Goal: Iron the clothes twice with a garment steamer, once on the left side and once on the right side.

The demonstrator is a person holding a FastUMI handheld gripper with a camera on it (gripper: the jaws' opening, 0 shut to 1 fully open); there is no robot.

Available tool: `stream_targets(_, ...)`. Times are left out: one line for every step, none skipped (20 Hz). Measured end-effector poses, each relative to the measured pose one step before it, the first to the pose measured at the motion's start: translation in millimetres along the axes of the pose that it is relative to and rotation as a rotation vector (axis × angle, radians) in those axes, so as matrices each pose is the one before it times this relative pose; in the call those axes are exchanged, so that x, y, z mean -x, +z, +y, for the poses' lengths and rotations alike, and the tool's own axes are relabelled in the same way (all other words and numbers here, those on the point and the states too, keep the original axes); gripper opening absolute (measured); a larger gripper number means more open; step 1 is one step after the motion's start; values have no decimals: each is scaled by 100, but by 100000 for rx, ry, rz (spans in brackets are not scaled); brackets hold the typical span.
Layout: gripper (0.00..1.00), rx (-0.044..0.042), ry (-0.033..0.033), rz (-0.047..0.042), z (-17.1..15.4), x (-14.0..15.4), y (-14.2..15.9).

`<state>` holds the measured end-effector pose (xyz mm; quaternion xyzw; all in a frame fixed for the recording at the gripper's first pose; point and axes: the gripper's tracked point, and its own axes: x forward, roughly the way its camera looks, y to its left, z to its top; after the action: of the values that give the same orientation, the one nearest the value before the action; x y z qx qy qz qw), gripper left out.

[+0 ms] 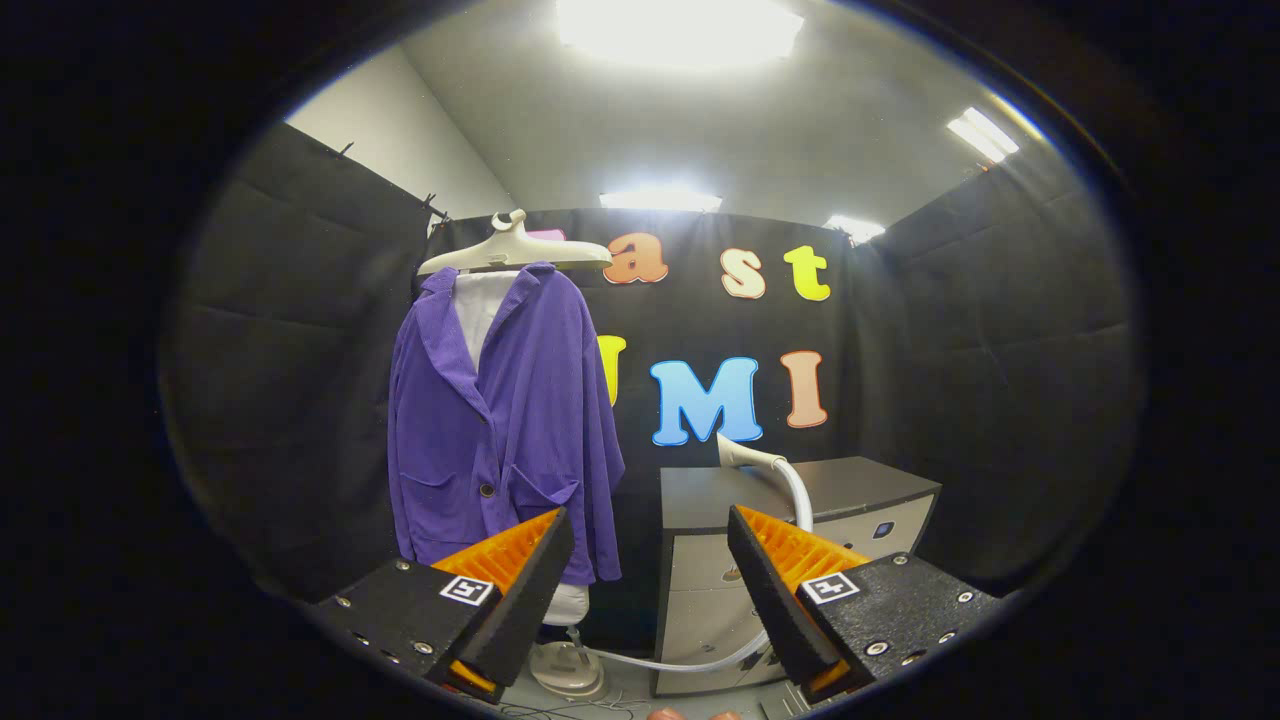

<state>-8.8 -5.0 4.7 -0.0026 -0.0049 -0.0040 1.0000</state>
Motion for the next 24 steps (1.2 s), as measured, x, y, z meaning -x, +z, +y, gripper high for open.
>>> stream_targets(95,-23,-217,121,-101,27,-53)
stream_targets(95,-4,-220,166,-84,57,-25)
stream_targets(95,72,-374,134,-95,0,-1)
stream_targets(95,266,-526,-143,-227,70,87)
stream_targets(95,424,-801,-174,-318,-17,109)
stream_targets(95,342,-950,-71,-419,-77,185)
stream_targets(95,286,-1166,116,-457,-214,90)
stream_targets(95,317,-1426,527,-516,-151,56)
stream_targets(95,185,-998,391,-484,-412,75)
stream_targets(95,46,-953,-56,-471,-298,248)
stream_targets(95,-29,-1295,-293,-639,-325,280)
stream_targets(95,142,-1207,-157,-696,-455,252)
stream_targets(95,243,-1073,-336,-685,-570,134)
stream_targets(95,174,-1015,-148,-720,-626,236)
stream_targets(95,-95,-1036,7,-855,-648,35)
stream_targets(95,-634,-695,124,-868,-945,151)
stream_targets(95,-889,-312,415,-759,-1112,32)
stream_targets(95,-1087,-188,336,-836,-1212,254)
stream_targets(95,-1124,-235,77,-933,-1424,355)
stream_targets(95,-1014,-353,245,-960,-1645,443)
stream_targets(95,-664,-55,451,-948,-1676,296)
stream_targets(95,-297,-77,411,-976,-1792,361)
stream_targets(95,59,-174,337,-907,-1792,292)
stream_targets(95,365,-177,298,-896,-1879,250)
